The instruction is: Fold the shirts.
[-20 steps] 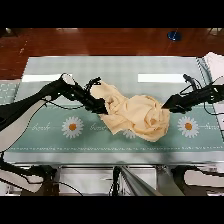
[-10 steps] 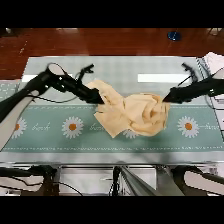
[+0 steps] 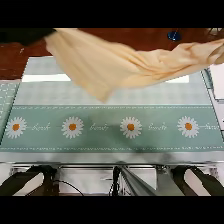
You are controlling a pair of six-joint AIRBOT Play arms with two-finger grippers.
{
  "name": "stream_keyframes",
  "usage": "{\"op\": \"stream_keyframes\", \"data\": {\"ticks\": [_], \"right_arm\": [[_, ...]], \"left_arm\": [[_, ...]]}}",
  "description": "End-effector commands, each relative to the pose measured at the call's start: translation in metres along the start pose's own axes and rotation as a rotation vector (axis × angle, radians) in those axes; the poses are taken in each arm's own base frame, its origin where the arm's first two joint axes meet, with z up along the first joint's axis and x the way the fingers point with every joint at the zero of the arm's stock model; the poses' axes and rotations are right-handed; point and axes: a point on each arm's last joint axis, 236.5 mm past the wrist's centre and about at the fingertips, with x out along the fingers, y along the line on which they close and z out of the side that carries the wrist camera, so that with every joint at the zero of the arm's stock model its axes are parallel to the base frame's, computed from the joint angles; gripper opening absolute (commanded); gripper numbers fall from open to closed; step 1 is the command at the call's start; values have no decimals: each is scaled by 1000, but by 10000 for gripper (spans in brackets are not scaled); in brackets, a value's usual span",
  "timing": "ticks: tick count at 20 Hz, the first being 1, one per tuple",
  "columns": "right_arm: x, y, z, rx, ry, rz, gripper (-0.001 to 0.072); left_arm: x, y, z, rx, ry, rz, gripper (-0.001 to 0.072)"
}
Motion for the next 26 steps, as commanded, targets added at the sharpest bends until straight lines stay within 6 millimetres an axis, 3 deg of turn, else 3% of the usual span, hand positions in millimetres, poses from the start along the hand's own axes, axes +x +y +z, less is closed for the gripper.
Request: {"op": "stream_keyframes", "data": {"ticks": [1,4,6,9,11,15,18,21,23,24,26], "right_arm": [[-75,34,54,-78,-248,-70,24],[-121,40,69,-91,-345,-173,24],[-144,34,63,-62,-352,-258,24],[-151,22,13,-7,-180,-344,24],[-145,23,-29,24,1,-333,24],[-138,27,-79,74,212,-293,24],[-113,20,-112,132,329,-248,23],[-69,4,-177,208,564,-191,23],[-35,-4,-219,221,710,-162,23],[-13,-9,-229,206,736,-155,24],[36,-18,-226,164,707,-146,23]], "left_arm": [[-82,-65,51,209,-223,109,26],[-128,-90,56,325,-309,242,26],[-153,-97,50,331,-333,327,26],[-167,-111,22,259,-281,347,26],[-162,-114,-9,146,-172,317,26],[-147,-105,-66,-31,36,289,26],[-126,-86,-110,-142,158,272,26],[-92,-53,-165,-285,274,253,26],[-59,-28,-188,-350,276,227,26],[-42,-15,-193,-371,251,216,26],[-9,16,-202,-381,207,227,26]]}}
